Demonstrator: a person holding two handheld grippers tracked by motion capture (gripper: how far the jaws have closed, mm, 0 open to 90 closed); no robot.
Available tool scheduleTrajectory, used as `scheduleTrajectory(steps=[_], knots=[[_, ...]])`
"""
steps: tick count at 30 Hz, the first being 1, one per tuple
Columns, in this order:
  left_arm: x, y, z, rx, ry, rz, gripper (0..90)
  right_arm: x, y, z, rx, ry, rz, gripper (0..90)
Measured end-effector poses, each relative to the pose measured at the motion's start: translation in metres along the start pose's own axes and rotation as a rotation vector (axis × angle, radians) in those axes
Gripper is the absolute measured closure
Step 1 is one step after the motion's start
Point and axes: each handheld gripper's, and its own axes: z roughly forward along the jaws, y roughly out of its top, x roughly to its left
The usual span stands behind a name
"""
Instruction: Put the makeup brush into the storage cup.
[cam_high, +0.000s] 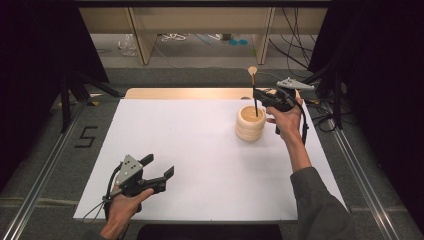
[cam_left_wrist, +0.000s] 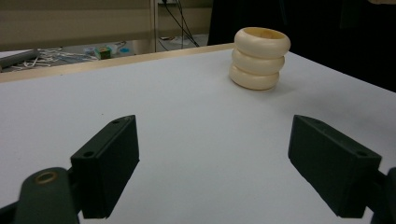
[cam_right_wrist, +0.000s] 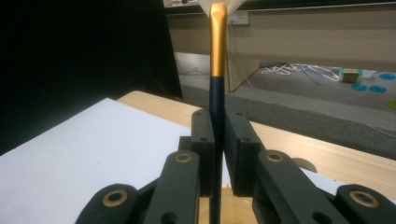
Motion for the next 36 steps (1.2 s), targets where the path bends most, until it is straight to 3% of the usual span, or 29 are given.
scheduleTrajectory(steps=[13, 30, 36], knots=[[0.000, 0.000, 0.000, 0.003, 0.000, -0.001, 16.0, -0.006, -0.006, 0.011, -0.006, -0.020, 0.027, 83.4], [0.000, 0.000, 0.000, 0.000, 0.000, -0.003, 16.0, -0.005, -0.014, 0.023, -0.005, -0.031, 0.023, 83.4], [0.000, 0.000, 0.000, -0.001, -0.001, -0.003, 16.0, -0.008, -0.024, 0.026, -0.002, -0.035, 0.048, 83.3]])
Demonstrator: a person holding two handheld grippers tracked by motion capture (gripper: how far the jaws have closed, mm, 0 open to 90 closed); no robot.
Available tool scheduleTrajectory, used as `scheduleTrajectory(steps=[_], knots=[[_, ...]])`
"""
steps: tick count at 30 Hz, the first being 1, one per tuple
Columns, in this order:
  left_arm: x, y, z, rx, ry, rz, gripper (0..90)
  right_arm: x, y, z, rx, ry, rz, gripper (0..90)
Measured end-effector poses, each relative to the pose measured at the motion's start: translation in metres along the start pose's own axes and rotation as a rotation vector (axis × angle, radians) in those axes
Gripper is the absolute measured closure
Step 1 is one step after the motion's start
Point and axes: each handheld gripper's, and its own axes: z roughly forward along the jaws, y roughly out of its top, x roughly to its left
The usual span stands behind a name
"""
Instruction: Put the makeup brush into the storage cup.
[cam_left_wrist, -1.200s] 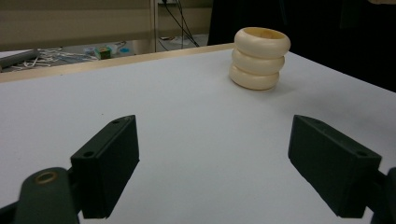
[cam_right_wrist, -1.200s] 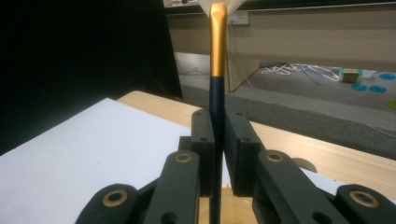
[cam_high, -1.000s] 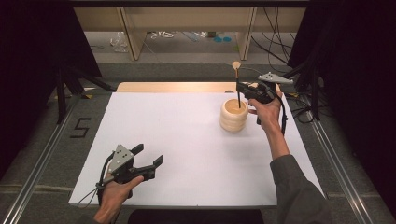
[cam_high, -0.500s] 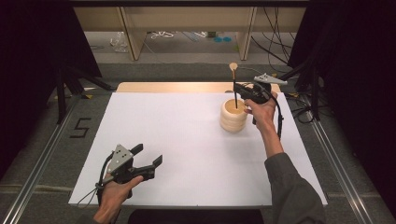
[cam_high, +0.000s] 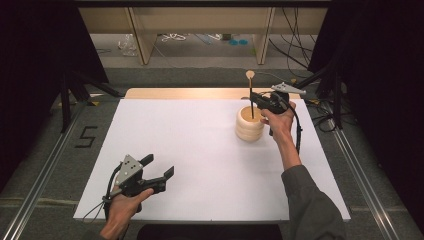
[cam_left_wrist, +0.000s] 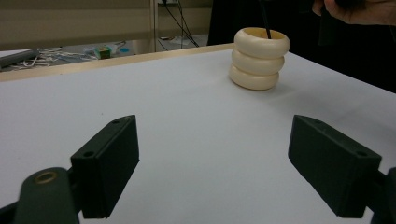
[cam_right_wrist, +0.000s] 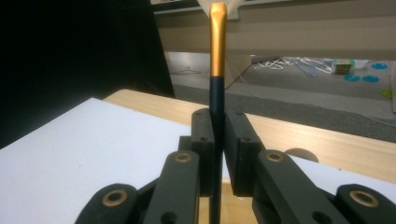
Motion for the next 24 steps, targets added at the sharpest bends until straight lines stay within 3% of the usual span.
scheduleTrajectory(steps=[24], knots=[[0.001, 0.000, -0.001, 0.001, 0.001, 0.004, 16.0, 0.000, -0.013, 0.002, 0.003, 0.000, 0.004, 83.3]])
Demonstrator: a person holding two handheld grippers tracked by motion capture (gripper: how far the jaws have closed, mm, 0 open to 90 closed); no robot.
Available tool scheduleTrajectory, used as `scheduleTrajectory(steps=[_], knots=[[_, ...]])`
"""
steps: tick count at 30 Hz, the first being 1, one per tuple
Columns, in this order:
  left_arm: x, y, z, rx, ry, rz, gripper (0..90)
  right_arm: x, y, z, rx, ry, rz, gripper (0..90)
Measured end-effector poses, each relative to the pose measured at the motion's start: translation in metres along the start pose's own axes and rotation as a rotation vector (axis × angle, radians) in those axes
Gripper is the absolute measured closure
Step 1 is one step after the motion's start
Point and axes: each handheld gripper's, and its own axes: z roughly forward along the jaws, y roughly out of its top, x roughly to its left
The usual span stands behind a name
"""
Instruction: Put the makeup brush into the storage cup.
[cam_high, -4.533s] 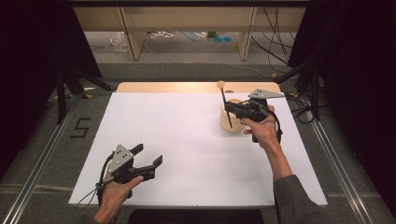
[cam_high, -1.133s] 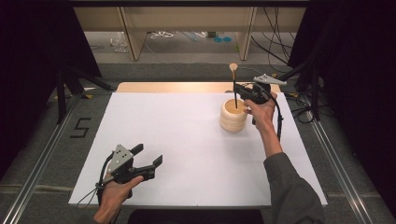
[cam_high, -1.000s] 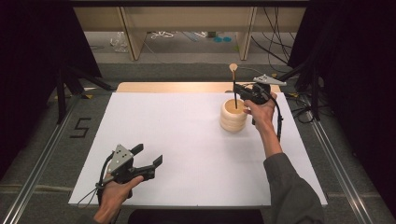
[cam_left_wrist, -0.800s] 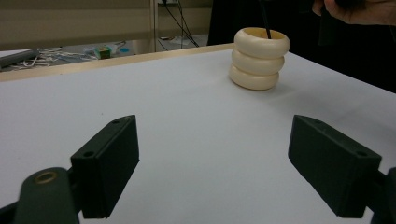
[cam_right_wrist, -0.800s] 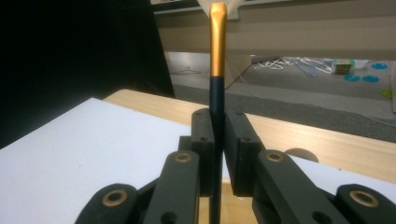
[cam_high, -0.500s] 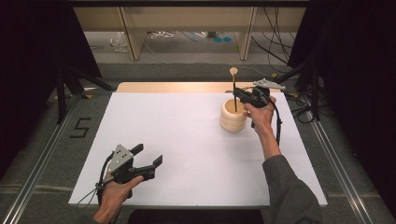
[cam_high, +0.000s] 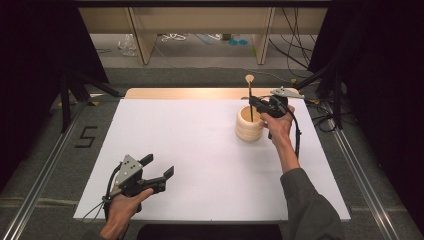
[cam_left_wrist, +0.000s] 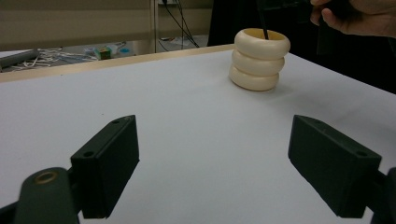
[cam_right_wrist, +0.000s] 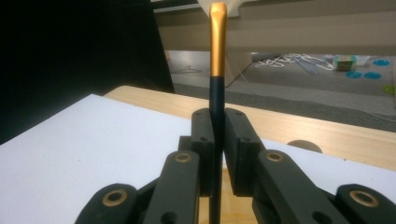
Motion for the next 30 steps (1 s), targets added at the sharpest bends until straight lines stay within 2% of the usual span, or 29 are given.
scheduleTrajectory(steps=[6, 8, 10, 30], knots=[[-0.0006, 0.0001, 0.0004, -0.002, -0.003, -0.001, 16.0, -0.0005, -0.0027, -0.0001, -0.003, 0.002, -0.006, 83.3], [-0.0004, 0.0000, 0.0004, -0.001, -0.002, -0.001, 16.0, 0.0000, -0.0039, 0.0008, -0.007, 0.009, 0.006, 83.3], [-0.0004, 0.0000, 0.0004, -0.001, -0.002, -0.001, 16.0, 0.0002, -0.0043, 0.0010, -0.002, 0.002, -0.011, 83.4], [0.0000, 0.0002, -0.0003, -0.003, 0.002, 0.000, 16.0, -0.0016, -0.0081, -0.0005, -0.014, 0.005, -0.016, 83.3]])
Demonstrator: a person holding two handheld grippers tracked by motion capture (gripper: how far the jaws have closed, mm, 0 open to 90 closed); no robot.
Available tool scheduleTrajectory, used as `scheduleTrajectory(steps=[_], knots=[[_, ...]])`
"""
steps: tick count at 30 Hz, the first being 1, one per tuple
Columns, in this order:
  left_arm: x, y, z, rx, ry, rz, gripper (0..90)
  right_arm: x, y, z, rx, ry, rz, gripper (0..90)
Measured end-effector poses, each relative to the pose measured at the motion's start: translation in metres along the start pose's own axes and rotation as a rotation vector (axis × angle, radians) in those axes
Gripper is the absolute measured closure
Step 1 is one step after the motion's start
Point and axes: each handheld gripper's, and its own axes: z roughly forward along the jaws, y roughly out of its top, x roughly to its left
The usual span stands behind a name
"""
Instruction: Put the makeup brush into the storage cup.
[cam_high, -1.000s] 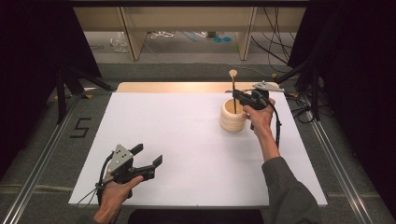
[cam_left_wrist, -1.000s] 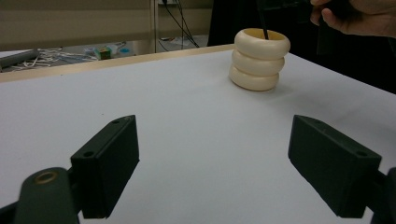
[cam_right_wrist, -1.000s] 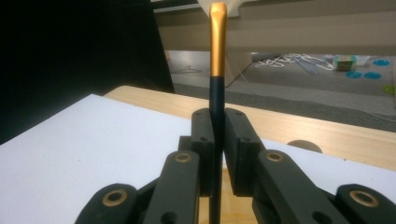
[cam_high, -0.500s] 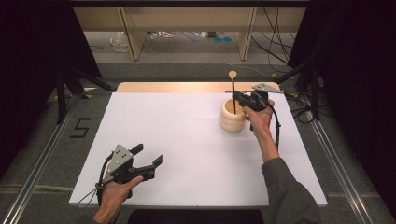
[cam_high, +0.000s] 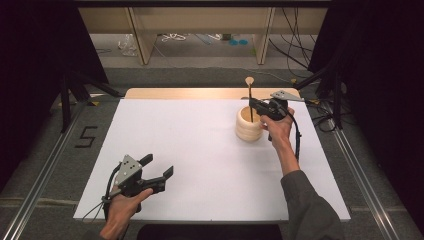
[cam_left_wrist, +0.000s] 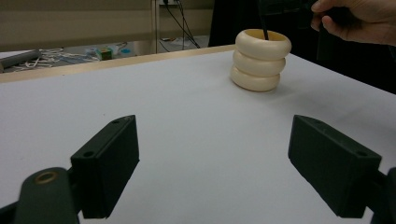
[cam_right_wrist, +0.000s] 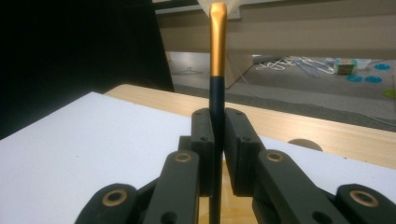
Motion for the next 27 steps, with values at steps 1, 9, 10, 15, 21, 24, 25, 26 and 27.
scheduleTrajectory(steps=[1, 9, 10, 15, 21, 24, 25, 26, 27], knots=[[0.000, 0.000, 0.000, -0.001, -0.001, 0.000, 16.0, 0.000, -0.001, 0.000, -0.006, 0.006, 0.003, 83.3], [0.000, 0.000, 0.000, 0.000, -0.001, 0.002, 16.0, -0.002, -0.010, -0.001, 0.013, -0.010, 0.009, 83.3], [-0.001, 0.000, 0.000, 0.000, 0.000, 0.001, 16.0, -0.003, -0.011, -0.001, 0.013, -0.011, 0.009, 83.3], [0.000, 0.000, 0.000, 0.001, 0.000, 0.003, 16.0, -0.002, -0.011, -0.001, 0.003, 0.001, 0.011, 83.3], [0.000, 0.000, 0.000, 0.002, 0.001, 0.003, 16.0, -0.001, -0.013, 0.000, 0.012, -0.007, 0.010, 83.3], [0.000, 0.000, 0.000, 0.003, 0.002, 0.004, 16.0, -0.002, -0.016, 0.000, 0.010, -0.006, 0.011, 83.3], [0.000, 0.000, 0.000, 0.003, 0.002, 0.004, 16.0, -0.002, -0.016, 0.000, 0.010, -0.006, 0.011, 83.3], [0.000, 0.000, 0.000, 0.003, 0.003, 0.004, 16.0, -0.003, -0.017, -0.001, 0.012, -0.006, 0.019, 83.3], [0.000, 0.000, 0.000, 0.003, 0.003, 0.002, 16.0, -0.003, -0.018, -0.001, 0.014, -0.011, 0.027, 83.3]])
